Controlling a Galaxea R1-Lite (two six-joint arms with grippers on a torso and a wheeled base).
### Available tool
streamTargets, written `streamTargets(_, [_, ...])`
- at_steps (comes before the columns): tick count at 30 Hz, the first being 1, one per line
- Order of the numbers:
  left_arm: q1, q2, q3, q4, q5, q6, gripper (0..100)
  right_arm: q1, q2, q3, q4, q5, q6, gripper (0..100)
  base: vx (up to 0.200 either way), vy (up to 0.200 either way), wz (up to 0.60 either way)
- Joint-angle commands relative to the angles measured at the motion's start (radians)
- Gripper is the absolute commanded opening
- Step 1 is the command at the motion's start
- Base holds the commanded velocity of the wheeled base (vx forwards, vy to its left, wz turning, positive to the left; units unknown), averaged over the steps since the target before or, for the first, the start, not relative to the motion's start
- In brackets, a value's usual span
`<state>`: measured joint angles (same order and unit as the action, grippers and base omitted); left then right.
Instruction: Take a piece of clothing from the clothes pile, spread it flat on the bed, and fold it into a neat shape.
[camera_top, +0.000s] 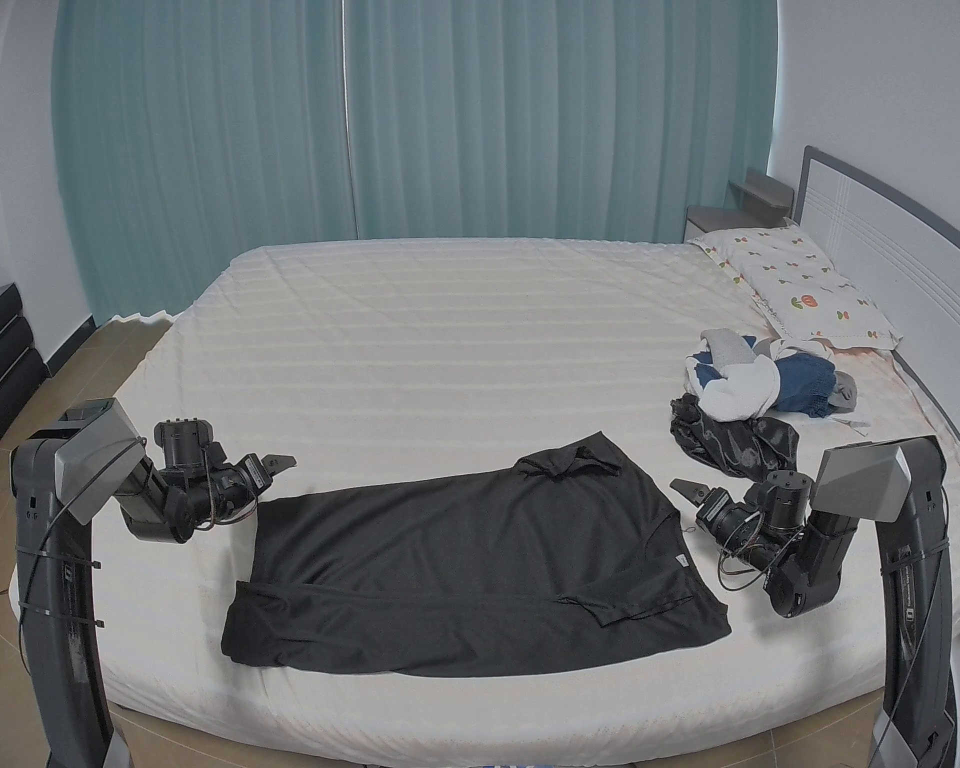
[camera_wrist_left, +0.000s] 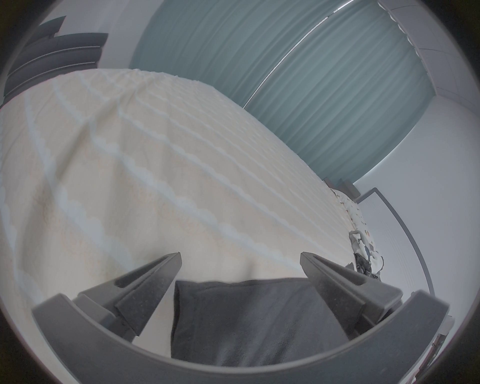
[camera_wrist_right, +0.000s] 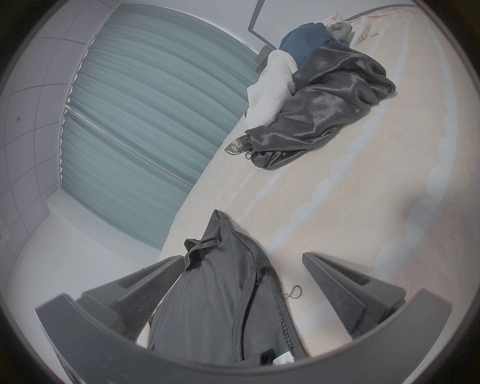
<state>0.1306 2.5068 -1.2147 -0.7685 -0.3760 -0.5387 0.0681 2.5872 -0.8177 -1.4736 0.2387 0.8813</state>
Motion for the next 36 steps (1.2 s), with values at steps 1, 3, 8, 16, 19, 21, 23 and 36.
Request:
streamTargets(1, [-0.005,0.021,0.018,-0.006,0.0,0.0,100,0.001,0.005,0.002,-0.001,0.001,-0.002,100,0.0,0.0,0.0])
streamTargets(3, [-0.006,0.02,0.024,-0.006,0.0,0.0,100,0.001,0.005,0.002,-0.001,0.001,-0.002,100,0.0,0.0,0.0])
streamTargets(8, [-0.009,0.0,0.083,-0.009,-0.003,0.005,100,0.001,0.005,0.002,-0.002,0.002,-0.002,100,0.0,0.0,0.0])
streamTargets(16, [-0.009,0.006,0.07,-0.006,-0.003,0.002,100,0.001,0.005,0.003,-0.002,0.002,-0.002,100,0.0,0.0,0.0])
streamTargets(19, [-0.009,0.0,0.072,-0.002,-0.001,0.0,100,0.001,0.005,0.003,-0.002,0.002,-0.002,100,0.0,0.0,0.0])
streamTargets(21, [-0.009,-0.002,0.073,-0.002,-0.001,0.0,100,0.001,0.005,0.003,-0.002,0.002,-0.002,100,-0.1,0.0,0.0])
streamTargets(23, [-0.009,-0.002,0.073,-0.006,0.003,0.0,100,0.001,0.004,0.003,-0.002,0.002,-0.002,100,-0.2,0.0,0.0])
streamTargets(36, [-0.009,0.012,0.053,-0.061,0.011,0.0,100,0.001,0.005,0.003,-0.002,0.002,-0.002,100,-0.046,0.0,0.0])
